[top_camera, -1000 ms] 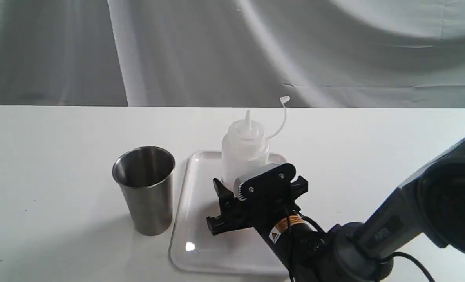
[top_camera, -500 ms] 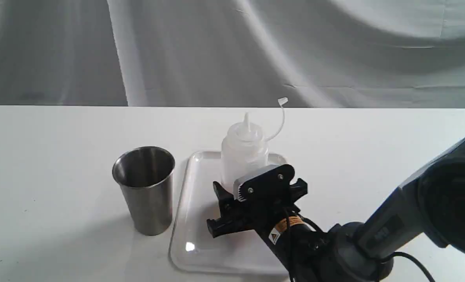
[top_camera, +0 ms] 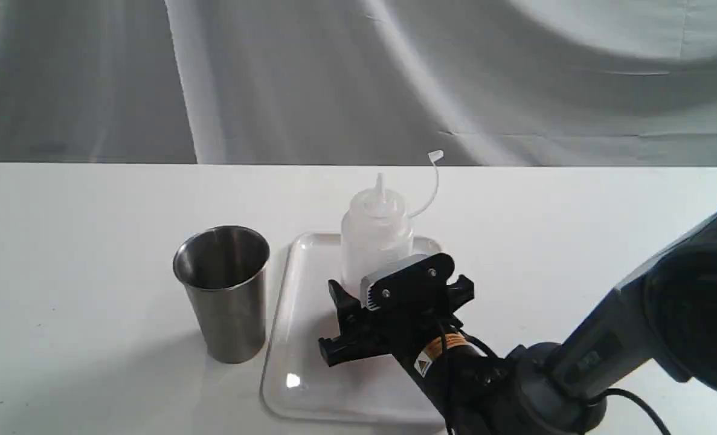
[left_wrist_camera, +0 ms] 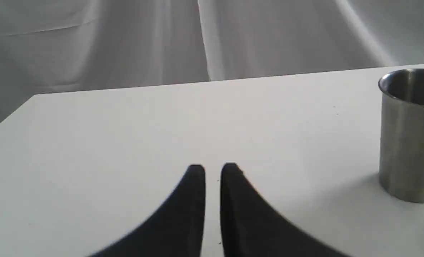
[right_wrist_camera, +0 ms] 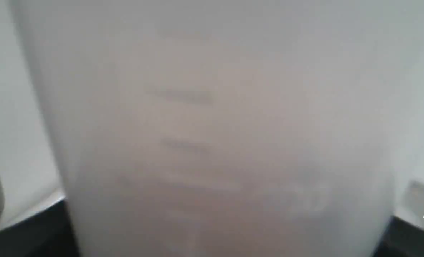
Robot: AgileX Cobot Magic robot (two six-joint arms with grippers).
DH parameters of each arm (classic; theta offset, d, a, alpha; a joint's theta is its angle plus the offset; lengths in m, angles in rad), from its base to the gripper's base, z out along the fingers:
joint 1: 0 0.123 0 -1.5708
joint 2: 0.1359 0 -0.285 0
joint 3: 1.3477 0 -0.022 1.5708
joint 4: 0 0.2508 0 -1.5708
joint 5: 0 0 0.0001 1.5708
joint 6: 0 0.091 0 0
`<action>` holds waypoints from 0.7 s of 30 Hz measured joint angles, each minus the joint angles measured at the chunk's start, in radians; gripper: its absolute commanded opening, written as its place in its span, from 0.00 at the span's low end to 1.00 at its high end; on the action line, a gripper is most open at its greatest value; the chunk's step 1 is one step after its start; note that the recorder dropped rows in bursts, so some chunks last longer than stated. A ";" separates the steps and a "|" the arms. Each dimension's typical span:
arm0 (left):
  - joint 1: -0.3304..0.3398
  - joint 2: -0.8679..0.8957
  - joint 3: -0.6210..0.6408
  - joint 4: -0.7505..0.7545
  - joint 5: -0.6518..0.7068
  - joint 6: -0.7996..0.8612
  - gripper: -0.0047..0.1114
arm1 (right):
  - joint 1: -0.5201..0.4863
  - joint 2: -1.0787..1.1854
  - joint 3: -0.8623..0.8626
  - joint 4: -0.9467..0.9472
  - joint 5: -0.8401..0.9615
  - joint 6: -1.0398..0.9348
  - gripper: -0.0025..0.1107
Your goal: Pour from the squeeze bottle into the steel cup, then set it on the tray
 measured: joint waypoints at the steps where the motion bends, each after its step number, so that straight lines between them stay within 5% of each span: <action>1: 0.000 0.000 0.000 0.000 0.000 0.000 0.11 | 0.000 0.000 0.000 0.000 0.000 0.000 0.68; 6: 0.000 0.000 0.000 0.000 0.000 0.000 0.11 | 0.000 0.000 0.000 0.000 -0.004 0.000 0.94; 21: 0.000 0.000 0.000 0.000 0.000 0.000 0.11 | 0.000 0.000 0.011 -0.004 -0.004 0.000 0.95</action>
